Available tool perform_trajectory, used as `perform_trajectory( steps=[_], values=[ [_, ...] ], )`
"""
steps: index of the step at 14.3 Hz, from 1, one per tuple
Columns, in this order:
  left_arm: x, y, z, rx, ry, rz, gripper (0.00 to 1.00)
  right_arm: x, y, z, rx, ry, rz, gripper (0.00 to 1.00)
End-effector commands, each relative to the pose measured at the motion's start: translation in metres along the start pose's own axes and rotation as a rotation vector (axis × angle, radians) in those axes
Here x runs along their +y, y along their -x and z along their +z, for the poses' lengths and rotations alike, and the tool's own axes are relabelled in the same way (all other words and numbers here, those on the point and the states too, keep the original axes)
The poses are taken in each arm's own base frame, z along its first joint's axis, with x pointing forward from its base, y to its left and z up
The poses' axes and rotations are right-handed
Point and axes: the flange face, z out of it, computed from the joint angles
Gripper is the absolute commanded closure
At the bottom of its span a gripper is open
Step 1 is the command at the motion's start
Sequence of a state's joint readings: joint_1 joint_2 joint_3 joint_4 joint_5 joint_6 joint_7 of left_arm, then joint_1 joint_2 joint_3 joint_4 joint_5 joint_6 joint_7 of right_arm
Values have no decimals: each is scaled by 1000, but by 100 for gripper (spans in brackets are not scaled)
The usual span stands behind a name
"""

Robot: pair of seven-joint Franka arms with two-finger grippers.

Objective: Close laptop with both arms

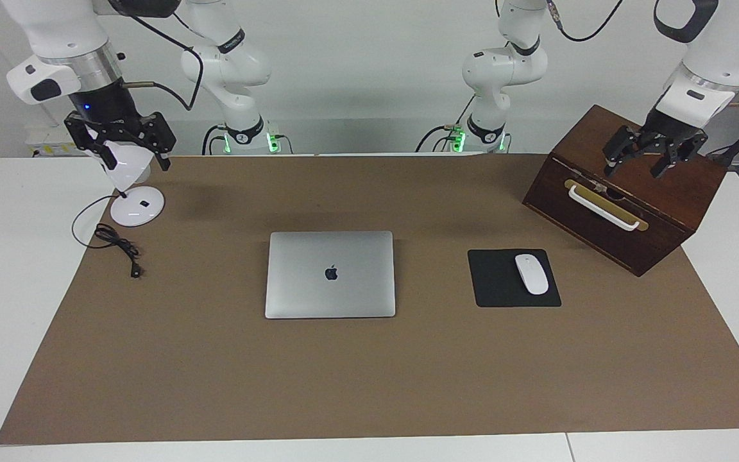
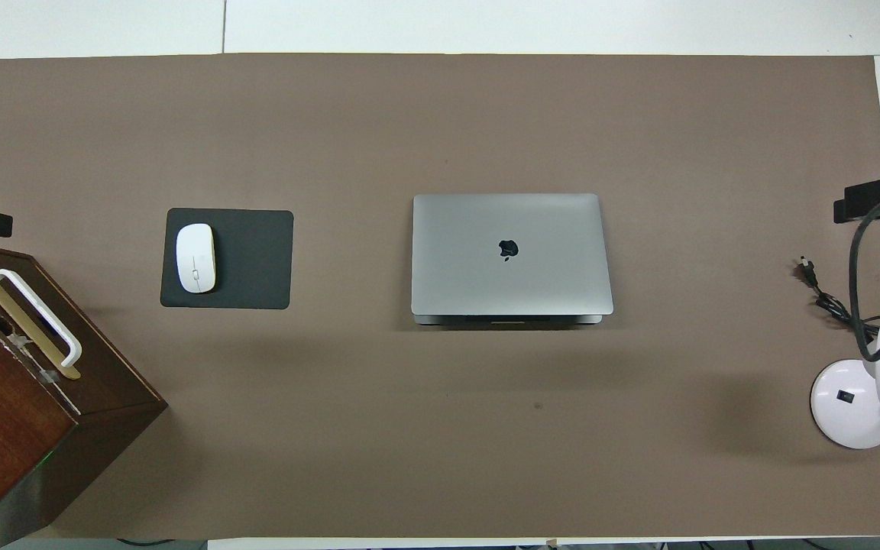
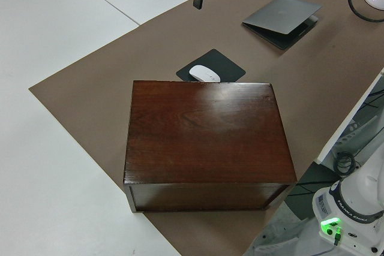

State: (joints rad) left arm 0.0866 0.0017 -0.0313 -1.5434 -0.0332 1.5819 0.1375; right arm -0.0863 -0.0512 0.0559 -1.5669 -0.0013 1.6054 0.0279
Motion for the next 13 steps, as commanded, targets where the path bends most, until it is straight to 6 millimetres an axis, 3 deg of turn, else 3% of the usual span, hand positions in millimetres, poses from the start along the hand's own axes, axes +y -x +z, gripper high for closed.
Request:
perform_trajectory(
  steps=[1, 13],
  values=[
    [-2, 2, -4, -9, -9, -13, 0, 3, 3, -3, -5, -21, 23, 0],
    [-2, 2, -4, -9, -9, -13, 0, 4, 10, 1, -60, -24, 23, 0]
  ],
)
